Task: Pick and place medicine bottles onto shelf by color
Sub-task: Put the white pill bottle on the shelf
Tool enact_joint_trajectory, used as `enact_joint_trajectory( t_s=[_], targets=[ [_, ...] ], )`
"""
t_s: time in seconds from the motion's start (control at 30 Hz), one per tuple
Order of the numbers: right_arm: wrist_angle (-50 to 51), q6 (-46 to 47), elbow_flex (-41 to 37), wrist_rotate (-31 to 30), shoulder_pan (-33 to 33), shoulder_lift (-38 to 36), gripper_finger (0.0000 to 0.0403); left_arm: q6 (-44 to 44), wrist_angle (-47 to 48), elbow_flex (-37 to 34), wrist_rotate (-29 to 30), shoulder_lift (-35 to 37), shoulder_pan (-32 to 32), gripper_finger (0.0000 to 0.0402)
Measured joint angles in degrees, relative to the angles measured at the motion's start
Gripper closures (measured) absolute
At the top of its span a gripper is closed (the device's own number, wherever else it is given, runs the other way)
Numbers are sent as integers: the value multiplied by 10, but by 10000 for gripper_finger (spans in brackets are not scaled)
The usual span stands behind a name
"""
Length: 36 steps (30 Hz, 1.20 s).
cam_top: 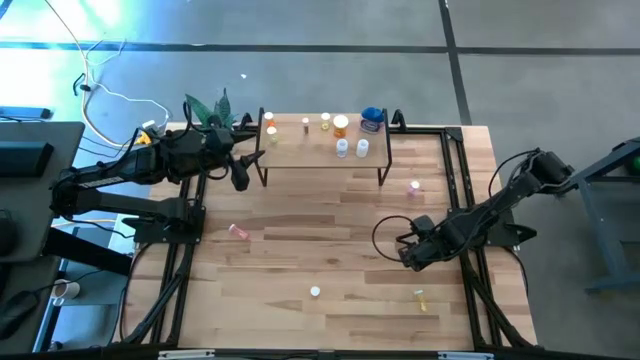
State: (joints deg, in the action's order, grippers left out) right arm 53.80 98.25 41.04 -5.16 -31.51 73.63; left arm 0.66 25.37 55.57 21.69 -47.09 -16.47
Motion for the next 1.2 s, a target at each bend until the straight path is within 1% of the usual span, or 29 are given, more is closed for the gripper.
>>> enact_joint_trajectory(
  t_s=[0.17, 0.23, 0.43, 0.53, 0.7, 0.93, 1.13, 1.2],
  targets=[
    [0, 19, 1, 9, 0, -1, 279, 0, 0, 0, 16, 0, 0, 165],
    [-1, 20, 6, 10, 0, -1, 290, 0, 0, 0, 23, 0, 0, 165],
    [0, 23, 35, 12, 7, -1, 289, 0, 0, 0, 32, 0, 0, 165],
    [5, 17, 60, 13, 26, -1, 283, 0, 0, 0, 32, 0, 0, 165],
    [6, -26, 102, 11, 71, -1, 284, 20, 1, 0, 30, 0, 0, 165],
    [7, -88, 171, -30, 136, -1, 284, 45, 8, 0, -16, 0, 0, 165],
    [8, -175, 232, -67, 199, -1, 284, 40, 43, 0, -70, 0, -16, 165],
    [8, -209, 251, -70, 223, -1, 284, 40, 61, 0, -82, 0, -24, 165]
  ],
)
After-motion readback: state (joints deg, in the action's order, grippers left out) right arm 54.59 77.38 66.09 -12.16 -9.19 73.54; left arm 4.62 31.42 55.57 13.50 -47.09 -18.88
